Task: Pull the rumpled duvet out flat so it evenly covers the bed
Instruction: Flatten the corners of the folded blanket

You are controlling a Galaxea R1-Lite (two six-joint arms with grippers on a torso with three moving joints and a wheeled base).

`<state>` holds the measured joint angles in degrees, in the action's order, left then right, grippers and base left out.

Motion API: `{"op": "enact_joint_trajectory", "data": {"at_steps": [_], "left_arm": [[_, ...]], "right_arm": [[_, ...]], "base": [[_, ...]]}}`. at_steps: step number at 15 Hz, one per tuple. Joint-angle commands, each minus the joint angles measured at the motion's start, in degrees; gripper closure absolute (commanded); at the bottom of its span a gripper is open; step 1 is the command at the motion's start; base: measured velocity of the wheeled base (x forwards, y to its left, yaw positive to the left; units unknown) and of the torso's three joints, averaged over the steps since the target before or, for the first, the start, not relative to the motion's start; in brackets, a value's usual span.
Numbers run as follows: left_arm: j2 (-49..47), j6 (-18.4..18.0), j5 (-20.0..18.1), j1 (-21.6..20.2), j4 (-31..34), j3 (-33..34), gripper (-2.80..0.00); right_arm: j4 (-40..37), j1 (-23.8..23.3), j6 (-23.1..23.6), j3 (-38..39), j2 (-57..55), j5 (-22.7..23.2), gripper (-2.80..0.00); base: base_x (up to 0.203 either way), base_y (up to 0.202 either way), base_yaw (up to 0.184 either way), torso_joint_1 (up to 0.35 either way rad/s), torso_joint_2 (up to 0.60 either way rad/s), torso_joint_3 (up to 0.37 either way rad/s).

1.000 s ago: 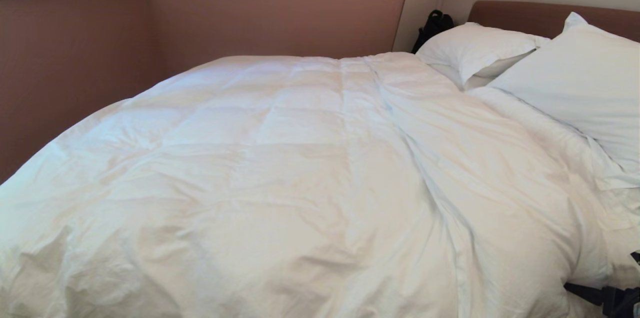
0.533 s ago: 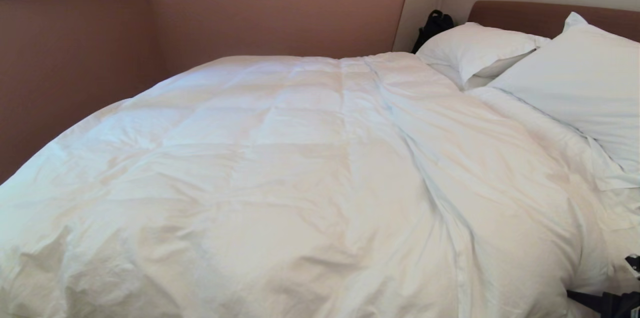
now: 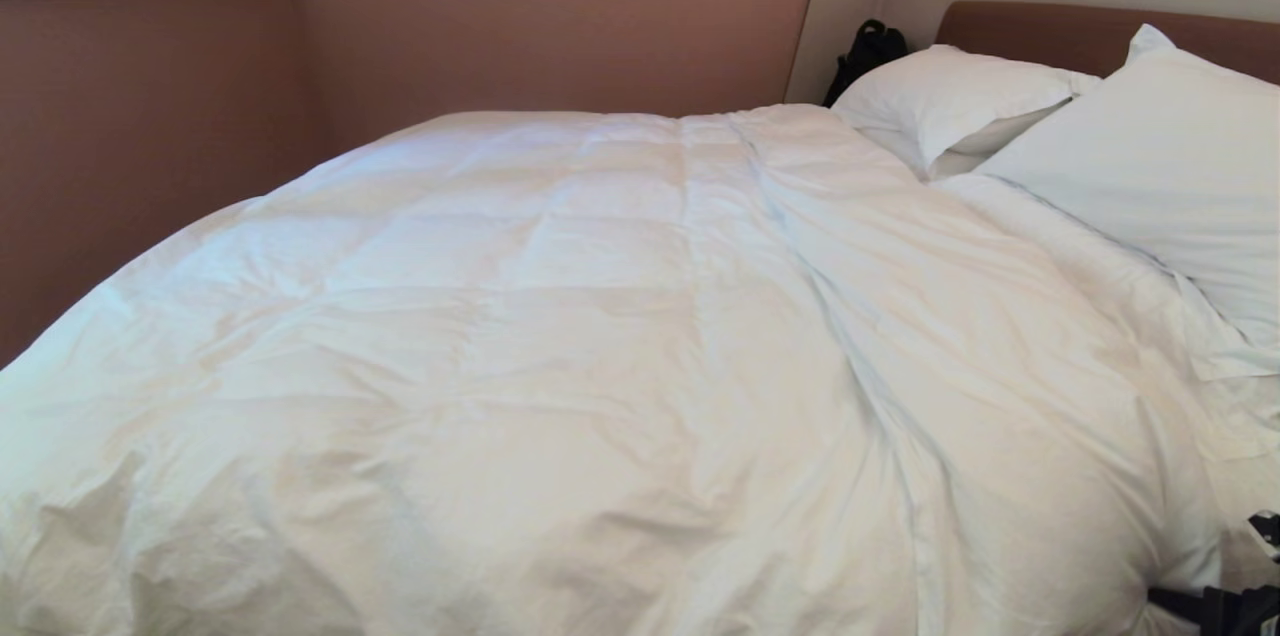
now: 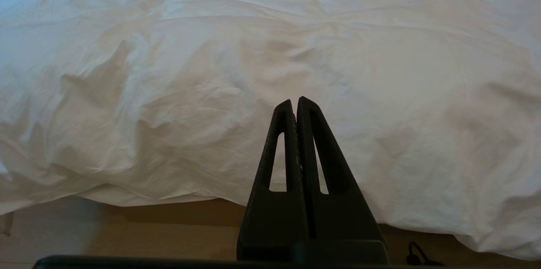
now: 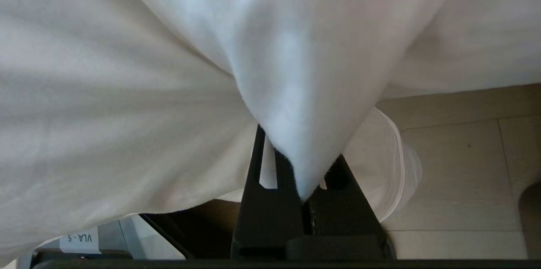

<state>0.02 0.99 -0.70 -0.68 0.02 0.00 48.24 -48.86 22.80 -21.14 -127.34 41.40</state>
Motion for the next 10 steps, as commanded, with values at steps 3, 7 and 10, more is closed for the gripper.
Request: {"op": "enact_joint_trajectory", "data": {"at_steps": [3,7,10], "left_arm": [[0.0,0.1,0.0,0.0,0.0,0.0,0.00],[0.0,0.0,0.0,0.0,0.0,0.0,0.00],[0.0,0.0,0.0,0.0,0.0,0.0,0.00]], "right_arm": [[4.0,-1.5,-0.2,5.3,1.9,-0.2,0.00],[11.9,-5.0,-1.3,9.3,1.7,-0.2,0.00],[14.1,-5.8,-7.1,7.8,2.3,-0.3,0.00]], "base": [[0.000,0.000,0.000,0.000,0.00,0.000],[0.000,0.000,0.000,0.000,0.00,0.000],[0.000,0.000,0.000,0.000,0.00,0.000]]}}
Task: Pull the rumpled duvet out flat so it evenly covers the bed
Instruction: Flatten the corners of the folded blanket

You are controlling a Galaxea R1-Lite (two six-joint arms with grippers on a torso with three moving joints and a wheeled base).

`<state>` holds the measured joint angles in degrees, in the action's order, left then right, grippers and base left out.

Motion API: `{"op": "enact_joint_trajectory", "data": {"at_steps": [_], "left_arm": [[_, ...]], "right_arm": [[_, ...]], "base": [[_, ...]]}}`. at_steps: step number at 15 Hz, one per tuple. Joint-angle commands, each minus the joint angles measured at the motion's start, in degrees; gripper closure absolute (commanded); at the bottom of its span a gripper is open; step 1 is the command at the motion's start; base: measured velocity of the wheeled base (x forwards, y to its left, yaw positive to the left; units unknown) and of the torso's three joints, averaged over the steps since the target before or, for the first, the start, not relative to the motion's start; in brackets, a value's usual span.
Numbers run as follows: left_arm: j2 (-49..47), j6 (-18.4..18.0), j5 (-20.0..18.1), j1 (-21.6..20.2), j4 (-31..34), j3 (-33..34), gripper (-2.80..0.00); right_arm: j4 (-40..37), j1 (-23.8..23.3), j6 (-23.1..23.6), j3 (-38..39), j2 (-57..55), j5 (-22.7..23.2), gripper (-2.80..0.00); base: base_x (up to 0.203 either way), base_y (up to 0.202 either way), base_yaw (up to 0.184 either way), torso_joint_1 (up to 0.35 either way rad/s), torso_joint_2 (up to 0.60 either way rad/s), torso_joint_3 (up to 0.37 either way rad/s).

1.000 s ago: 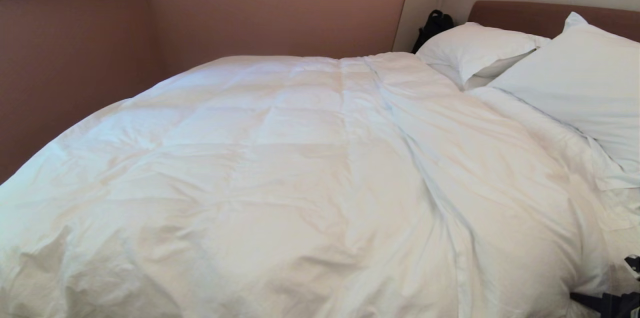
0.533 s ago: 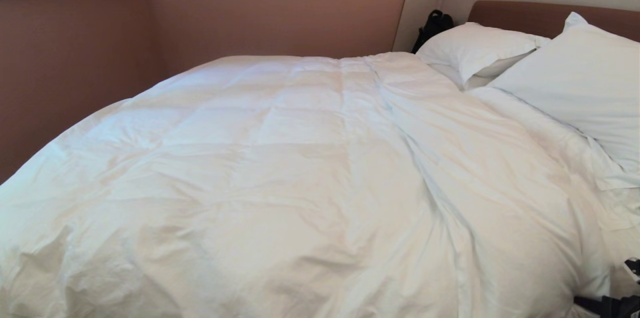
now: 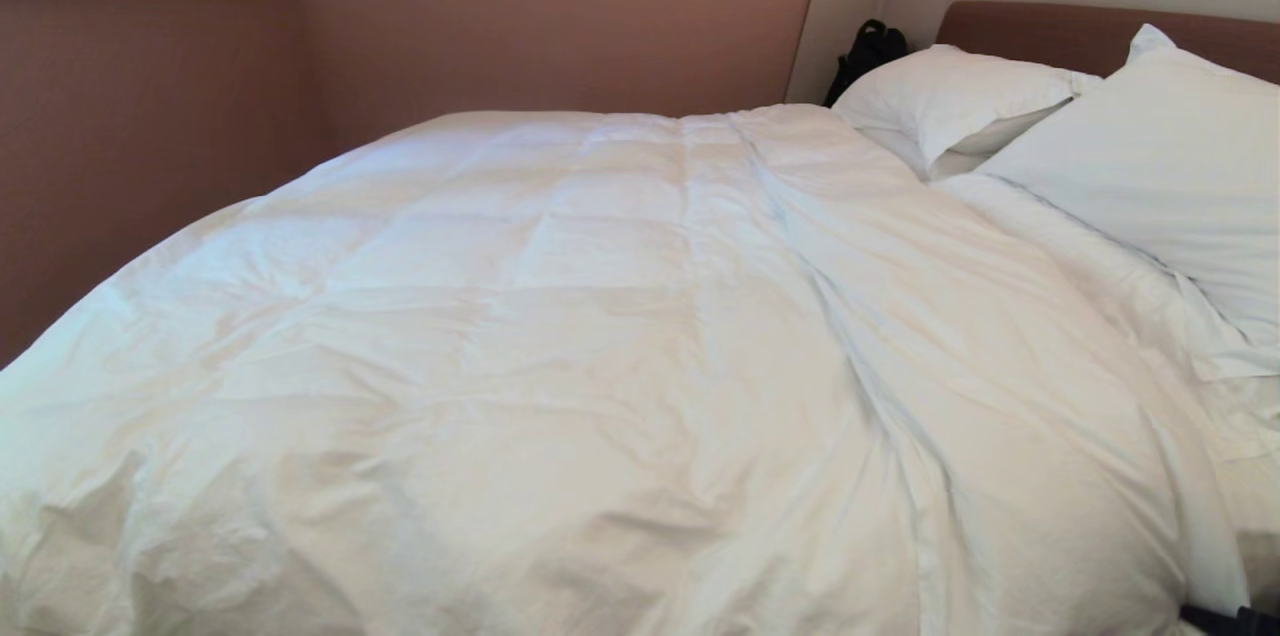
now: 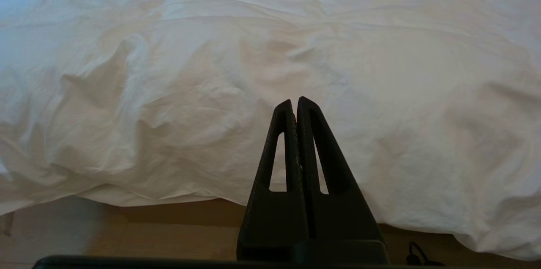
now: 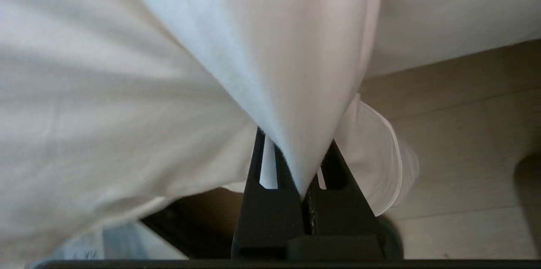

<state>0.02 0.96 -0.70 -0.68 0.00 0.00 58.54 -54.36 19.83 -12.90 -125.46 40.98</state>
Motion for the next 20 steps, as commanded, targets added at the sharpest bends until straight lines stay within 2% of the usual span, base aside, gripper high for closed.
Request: {"op": "enact_joint_trajectory", "data": {"at_steps": [1,6,11,20], "left_arm": [[0.0,0.0,0.0,0.0,0.0,0.0,0.00],[0.0,0.0,0.0,0.0,0.0,0.0,0.00],[0.0,0.0,-0.1,0.0,0.0,0.0,0.00],[0.0,0.0,-0.1,0.0,-0.1,0.0,0.00]], "right_arm": [[4.5,-0.4,-5.1,-0.6,0.6,0.1,0.00],[10.8,-2.3,-11.3,-0.7,0.8,-0.2,0.00],[12.4,-4.3,-16.2,-2.8,1.8,-0.4,0.00],[12.5,-8.7,-17.3,-3.7,1.9,-0.5,0.00]], "base": [[0.000,0.000,0.000,0.000,0.00,0.000],[0.000,0.000,0.000,0.000,0.00,0.000],[0.000,0.000,0.000,0.000,0.00,0.000],[0.000,0.000,0.000,0.000,0.00,0.000]]}}
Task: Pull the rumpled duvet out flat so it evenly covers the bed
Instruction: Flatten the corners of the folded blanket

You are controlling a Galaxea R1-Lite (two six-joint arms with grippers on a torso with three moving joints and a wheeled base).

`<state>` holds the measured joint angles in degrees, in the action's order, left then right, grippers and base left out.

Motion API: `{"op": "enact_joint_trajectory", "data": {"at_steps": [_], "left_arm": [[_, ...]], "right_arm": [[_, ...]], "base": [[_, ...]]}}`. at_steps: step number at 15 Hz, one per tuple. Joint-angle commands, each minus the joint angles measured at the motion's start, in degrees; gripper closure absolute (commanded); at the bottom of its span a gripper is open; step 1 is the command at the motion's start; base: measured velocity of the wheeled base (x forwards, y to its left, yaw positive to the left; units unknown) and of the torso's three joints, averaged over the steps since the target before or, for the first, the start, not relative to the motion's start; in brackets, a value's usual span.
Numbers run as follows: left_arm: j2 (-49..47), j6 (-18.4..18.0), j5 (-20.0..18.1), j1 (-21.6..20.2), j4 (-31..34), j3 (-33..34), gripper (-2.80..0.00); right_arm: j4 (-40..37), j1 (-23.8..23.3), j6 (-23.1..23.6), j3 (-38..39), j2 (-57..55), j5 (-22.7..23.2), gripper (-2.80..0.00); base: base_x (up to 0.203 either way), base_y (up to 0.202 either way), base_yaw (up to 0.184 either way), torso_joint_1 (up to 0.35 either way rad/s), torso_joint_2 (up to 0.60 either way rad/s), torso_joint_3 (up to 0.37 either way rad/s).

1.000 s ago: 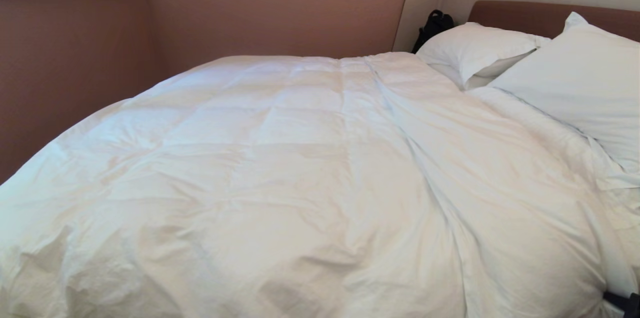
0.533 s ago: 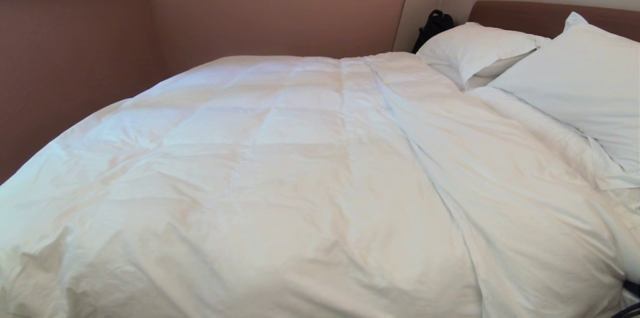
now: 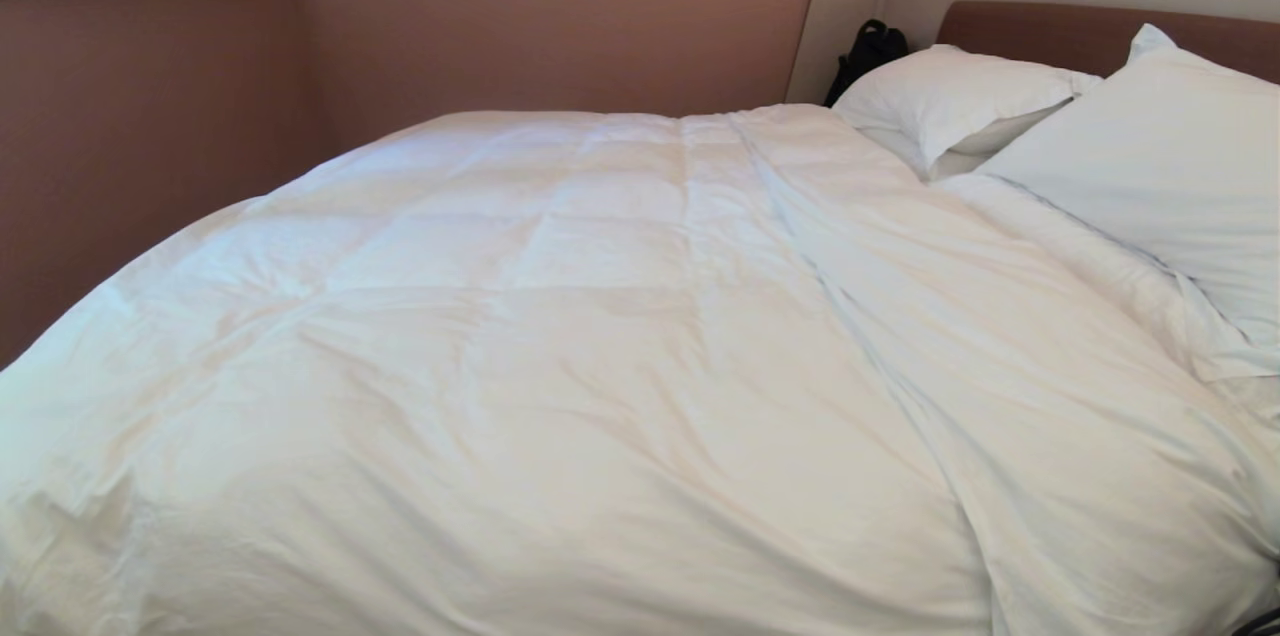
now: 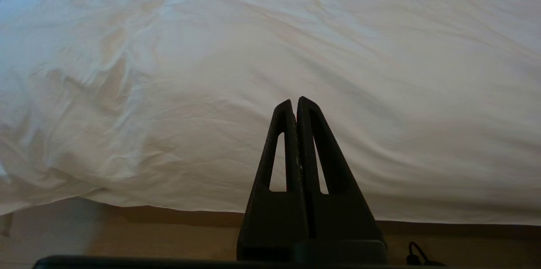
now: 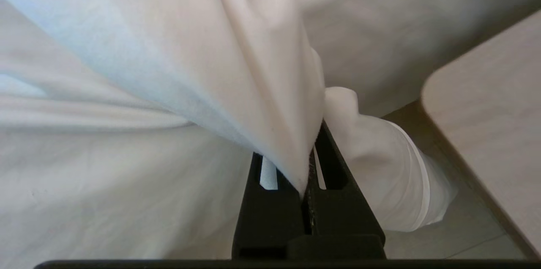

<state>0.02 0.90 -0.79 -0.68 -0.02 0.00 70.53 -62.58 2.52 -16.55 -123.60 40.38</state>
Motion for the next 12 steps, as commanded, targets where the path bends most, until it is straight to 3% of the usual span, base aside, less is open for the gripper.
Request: {"op": "enact_joint_trajectory", "data": {"at_steps": [1,6,12], "left_arm": [[0.0,0.1,0.0,0.0,0.0,0.0,0.00],[0.0,0.1,0.0,0.0,0.0,0.0,0.00],[0.0,0.1,0.0,0.0,0.0,0.0,0.00]], "right_arm": [[0.4,-0.4,-0.1,-0.2,0.0,0.1,0.00],[0.3,-1.2,-3.0,-2.0,-0.1,-0.2,0.00],[0.4,-1.2,-2.8,-1.6,-0.2,-0.2,0.00]], "base": [[0.000,0.000,0.000,0.000,0.00,0.000],[0.000,0.000,0.000,0.000,0.00,0.000],[0.000,0.000,0.000,0.000,0.00,0.000]]}}
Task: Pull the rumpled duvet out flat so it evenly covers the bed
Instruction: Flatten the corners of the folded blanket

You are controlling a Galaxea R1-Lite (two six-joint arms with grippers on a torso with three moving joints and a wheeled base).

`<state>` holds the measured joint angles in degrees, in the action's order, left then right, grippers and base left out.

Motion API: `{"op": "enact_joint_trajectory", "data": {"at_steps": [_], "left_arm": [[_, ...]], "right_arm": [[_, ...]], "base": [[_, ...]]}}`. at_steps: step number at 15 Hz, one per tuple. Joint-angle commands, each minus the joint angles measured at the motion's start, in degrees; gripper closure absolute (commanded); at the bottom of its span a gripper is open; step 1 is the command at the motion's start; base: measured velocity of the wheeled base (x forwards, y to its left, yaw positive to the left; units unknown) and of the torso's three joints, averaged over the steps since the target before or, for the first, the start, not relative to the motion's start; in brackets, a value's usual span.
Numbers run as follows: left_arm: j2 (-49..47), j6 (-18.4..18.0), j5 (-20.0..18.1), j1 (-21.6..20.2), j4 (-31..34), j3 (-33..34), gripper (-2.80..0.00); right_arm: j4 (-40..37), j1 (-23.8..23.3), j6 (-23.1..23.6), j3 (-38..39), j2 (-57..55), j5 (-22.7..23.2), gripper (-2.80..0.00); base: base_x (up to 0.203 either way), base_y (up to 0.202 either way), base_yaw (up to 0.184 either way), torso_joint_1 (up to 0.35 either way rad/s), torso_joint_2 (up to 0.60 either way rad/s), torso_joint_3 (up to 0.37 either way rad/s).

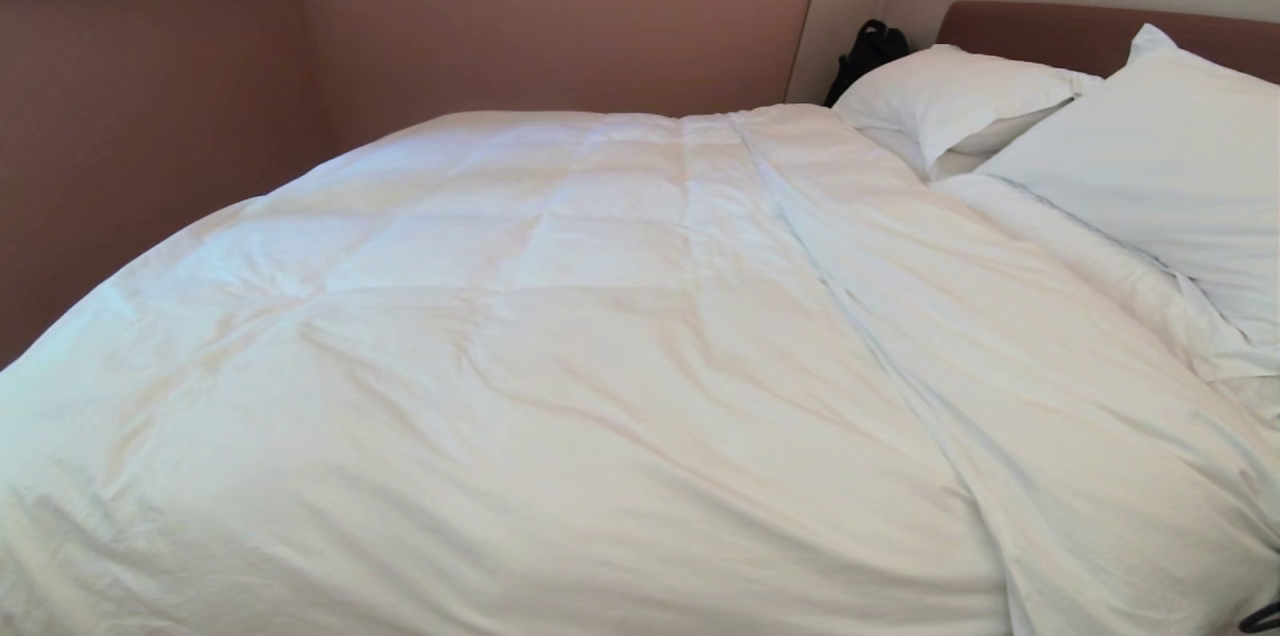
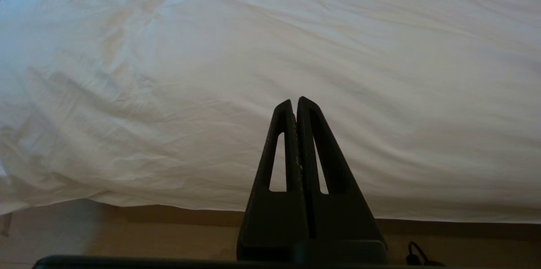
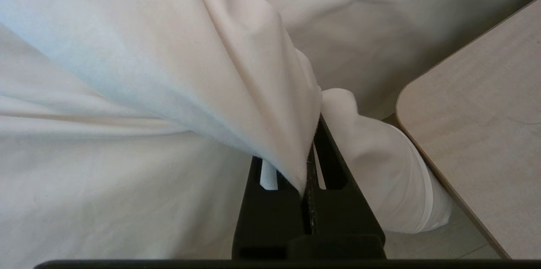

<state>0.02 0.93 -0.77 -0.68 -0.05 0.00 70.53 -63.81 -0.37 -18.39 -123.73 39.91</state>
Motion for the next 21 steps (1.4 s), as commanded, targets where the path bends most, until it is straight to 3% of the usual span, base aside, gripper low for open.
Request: {"op": "enact_joint_trajectory", "data": {"at_steps": [1,5,6,7,21], "left_arm": [[0.0,0.0,0.1,0.0,0.0,0.0,0.00],[0.0,0.0,0.0,0.0,0.0,0.0,0.00],[0.0,0.0,0.0,0.0,0.0,0.0,0.00],[0.0,0.0,0.0,0.0,0.0,0.0,0.00],[0.0,0.0,0.0,0.0,0.0,0.0,0.00]], "right_arm": [[0.4,0.0,0.3,0.5,0.0,0.3,0.00],[0.7,0.2,2.7,2.3,-0.2,0.3,0.00],[0.7,0.4,6.3,3.5,-0.6,0.3,0.00],[0.7,0.4,6.9,3.8,-0.7,0.3,0.00],[0.7,0.9,7.6,4.1,-1.2,0.3,0.00]], "base": [[0.000,0.000,0.000,0.000,0.00,0.000],[0.000,0.000,0.000,0.000,0.00,0.000],[0.000,0.000,0.000,0.000,0.00,0.000],[0.000,0.000,0.000,0.000,0.00,0.000],[0.000,0.000,0.000,0.000,0.00,0.000]]}}
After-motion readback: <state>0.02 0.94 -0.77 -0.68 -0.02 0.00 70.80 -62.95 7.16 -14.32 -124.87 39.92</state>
